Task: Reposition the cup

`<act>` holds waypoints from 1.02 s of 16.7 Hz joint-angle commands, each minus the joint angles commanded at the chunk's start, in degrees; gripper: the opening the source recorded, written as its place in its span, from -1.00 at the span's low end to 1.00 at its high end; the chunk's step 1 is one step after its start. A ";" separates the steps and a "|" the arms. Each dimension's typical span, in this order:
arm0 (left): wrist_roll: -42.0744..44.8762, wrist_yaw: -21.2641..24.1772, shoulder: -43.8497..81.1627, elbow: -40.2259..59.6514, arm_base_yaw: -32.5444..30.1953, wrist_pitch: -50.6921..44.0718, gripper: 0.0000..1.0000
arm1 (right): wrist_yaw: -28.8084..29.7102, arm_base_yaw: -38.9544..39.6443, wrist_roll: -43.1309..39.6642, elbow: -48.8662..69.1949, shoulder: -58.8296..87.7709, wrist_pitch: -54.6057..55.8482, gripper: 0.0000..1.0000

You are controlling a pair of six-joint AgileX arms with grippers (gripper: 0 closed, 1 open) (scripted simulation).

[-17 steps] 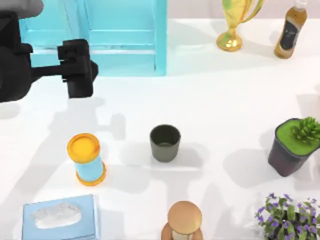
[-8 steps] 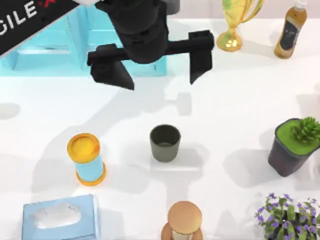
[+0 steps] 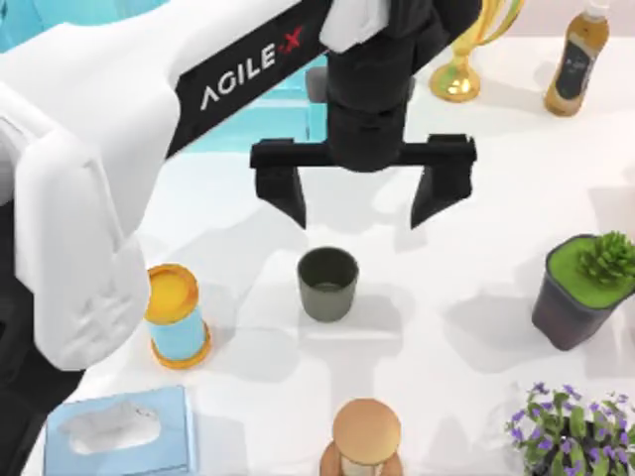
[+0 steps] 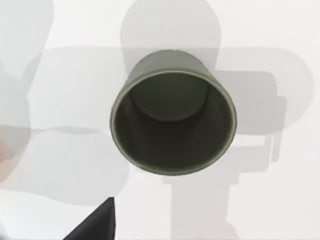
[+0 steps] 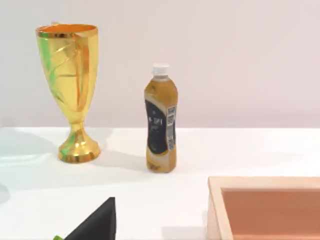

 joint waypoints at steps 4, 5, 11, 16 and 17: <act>-0.05 -0.04 0.20 0.20 -0.04 -0.14 1.00 | 0.00 0.00 0.00 0.00 0.00 0.00 1.00; 0.01 0.06 0.18 0.07 0.27 -0.01 1.00 | 0.00 0.00 0.00 0.00 0.00 0.00 1.00; 0.22 -0.06 -0.01 -9.64 0.23 9.57 1.00 | 0.00 0.00 0.00 0.00 0.00 0.00 1.00; 0.14 -0.04 0.14 -21.67 0.16 21.73 1.00 | 0.00 0.00 0.00 0.00 0.00 0.00 1.00; 0.11 -0.04 0.19 -22.42 0.13 22.48 1.00 | 0.00 0.00 0.00 0.00 0.00 0.00 1.00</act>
